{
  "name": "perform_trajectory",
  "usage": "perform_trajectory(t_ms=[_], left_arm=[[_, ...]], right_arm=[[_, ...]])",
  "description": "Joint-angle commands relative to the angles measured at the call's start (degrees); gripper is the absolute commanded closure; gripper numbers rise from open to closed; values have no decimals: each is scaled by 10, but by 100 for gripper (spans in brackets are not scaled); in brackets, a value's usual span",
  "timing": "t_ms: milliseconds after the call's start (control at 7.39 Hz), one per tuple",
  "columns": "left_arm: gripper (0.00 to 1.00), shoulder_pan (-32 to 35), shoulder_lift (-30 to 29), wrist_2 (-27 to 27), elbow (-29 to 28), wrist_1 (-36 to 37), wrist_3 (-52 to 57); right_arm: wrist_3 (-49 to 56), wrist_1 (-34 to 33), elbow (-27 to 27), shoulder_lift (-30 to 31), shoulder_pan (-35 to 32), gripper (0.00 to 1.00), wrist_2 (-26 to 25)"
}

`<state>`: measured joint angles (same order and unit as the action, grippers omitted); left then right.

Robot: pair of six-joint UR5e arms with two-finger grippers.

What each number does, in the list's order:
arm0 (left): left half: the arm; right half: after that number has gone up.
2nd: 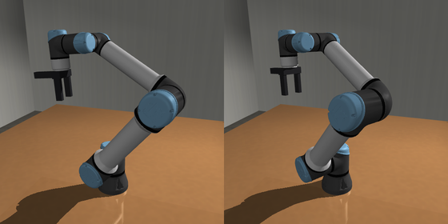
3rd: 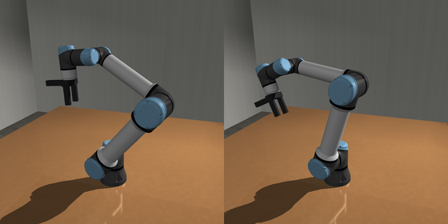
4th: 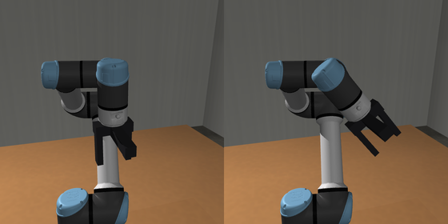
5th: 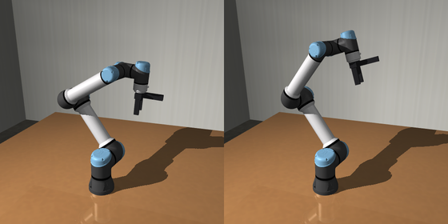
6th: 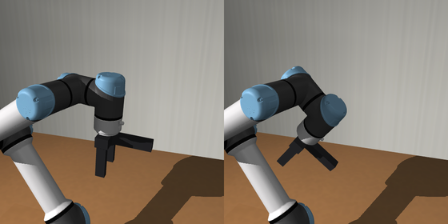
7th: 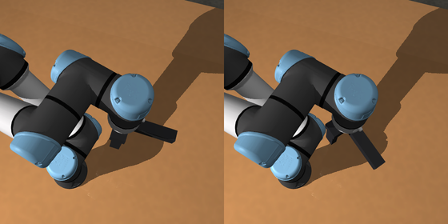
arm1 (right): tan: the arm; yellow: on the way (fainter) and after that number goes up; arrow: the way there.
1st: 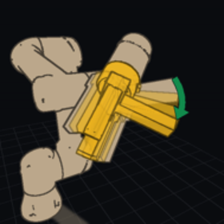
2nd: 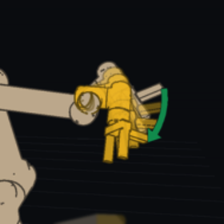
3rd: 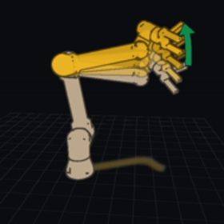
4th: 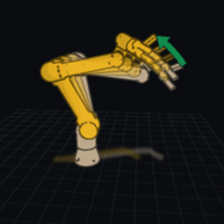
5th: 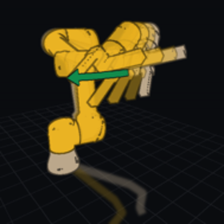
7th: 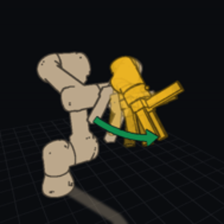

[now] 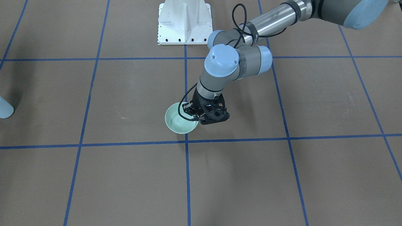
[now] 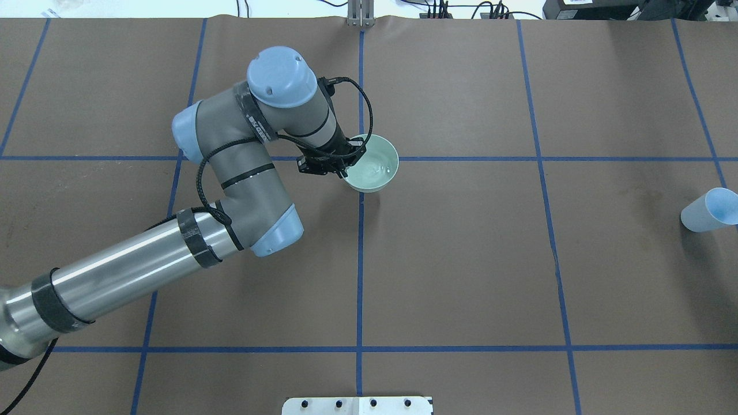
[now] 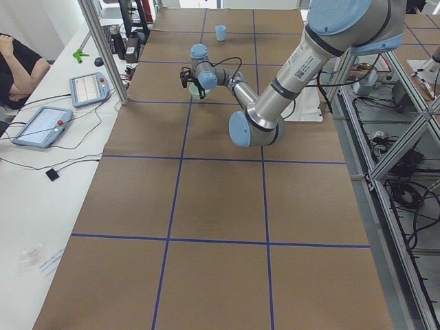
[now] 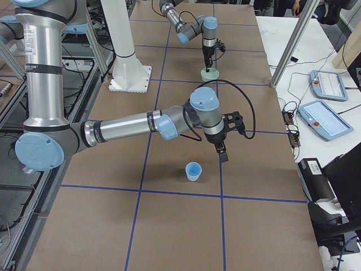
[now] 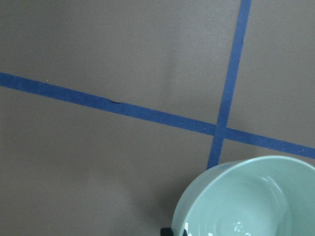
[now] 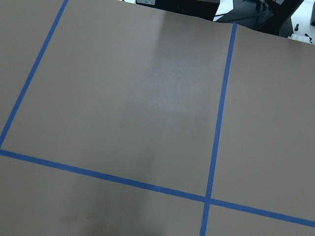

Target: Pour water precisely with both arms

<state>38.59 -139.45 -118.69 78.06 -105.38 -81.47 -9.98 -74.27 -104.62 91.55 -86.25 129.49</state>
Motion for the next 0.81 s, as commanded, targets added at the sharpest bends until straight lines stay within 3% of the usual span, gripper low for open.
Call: perform_trajectory(t_ms=[0,271,677], left_arm=[[100,73,40,-68,101,98,73],[100,132,156,-83,223,197,251],[100,243,337,-156,267,172,463]], right_arm=[[0,-1,0,4,-1,0,15],[0,-4,1,6,-1,0,15],[1,-7,4,11,-1,0,32]])
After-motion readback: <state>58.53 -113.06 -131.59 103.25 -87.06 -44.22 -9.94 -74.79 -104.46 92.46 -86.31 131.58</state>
